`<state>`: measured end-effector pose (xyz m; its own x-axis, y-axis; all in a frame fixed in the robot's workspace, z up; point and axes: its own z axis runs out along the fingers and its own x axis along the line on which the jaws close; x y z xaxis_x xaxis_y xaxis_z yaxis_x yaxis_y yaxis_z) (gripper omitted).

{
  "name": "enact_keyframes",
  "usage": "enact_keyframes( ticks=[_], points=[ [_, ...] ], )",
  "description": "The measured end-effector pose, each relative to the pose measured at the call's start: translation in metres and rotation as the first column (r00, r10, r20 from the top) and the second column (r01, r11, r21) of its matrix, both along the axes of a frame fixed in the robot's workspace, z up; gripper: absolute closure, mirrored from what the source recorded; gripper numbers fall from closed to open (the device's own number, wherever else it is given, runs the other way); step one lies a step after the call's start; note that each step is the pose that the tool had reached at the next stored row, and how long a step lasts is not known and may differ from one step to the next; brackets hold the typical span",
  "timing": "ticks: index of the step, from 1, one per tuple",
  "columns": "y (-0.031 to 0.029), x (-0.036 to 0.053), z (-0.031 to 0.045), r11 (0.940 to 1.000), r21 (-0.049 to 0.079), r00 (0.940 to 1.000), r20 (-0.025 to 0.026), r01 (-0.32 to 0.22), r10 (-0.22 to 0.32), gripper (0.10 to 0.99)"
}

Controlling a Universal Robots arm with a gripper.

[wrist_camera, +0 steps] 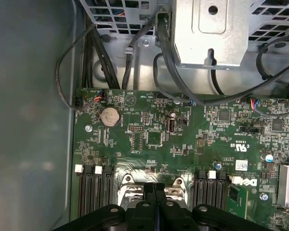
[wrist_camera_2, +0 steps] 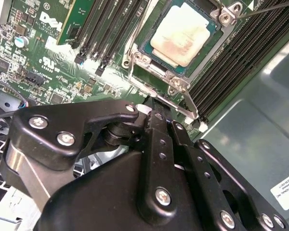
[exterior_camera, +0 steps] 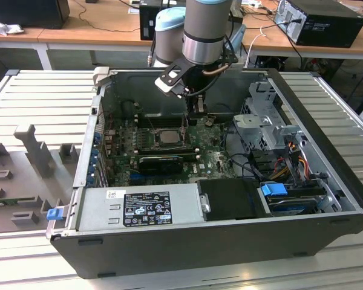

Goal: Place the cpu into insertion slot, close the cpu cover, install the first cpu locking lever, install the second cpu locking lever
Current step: 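Close the cpu cover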

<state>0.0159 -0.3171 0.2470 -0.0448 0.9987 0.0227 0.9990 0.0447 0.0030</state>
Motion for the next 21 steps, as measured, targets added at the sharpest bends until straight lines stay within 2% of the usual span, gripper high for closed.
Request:
enact_keyframes(
  ticks=[7,16,21],
  points=[
    [0.0001,-0.0060,-0.0009,1.0000,0.000,1.0000,0.0001,0.000,0.000,0.980],
    [0.0000,-0.0151,-0.0181,1.0000,0.000,1.0000,0.0000,-0.001,0.001,0.980],
    [0.0000,-0.0266,-0.0205,1.0000,0.003,1.0000,0.0001,-0.001,0.001,0.980]
  ],
)
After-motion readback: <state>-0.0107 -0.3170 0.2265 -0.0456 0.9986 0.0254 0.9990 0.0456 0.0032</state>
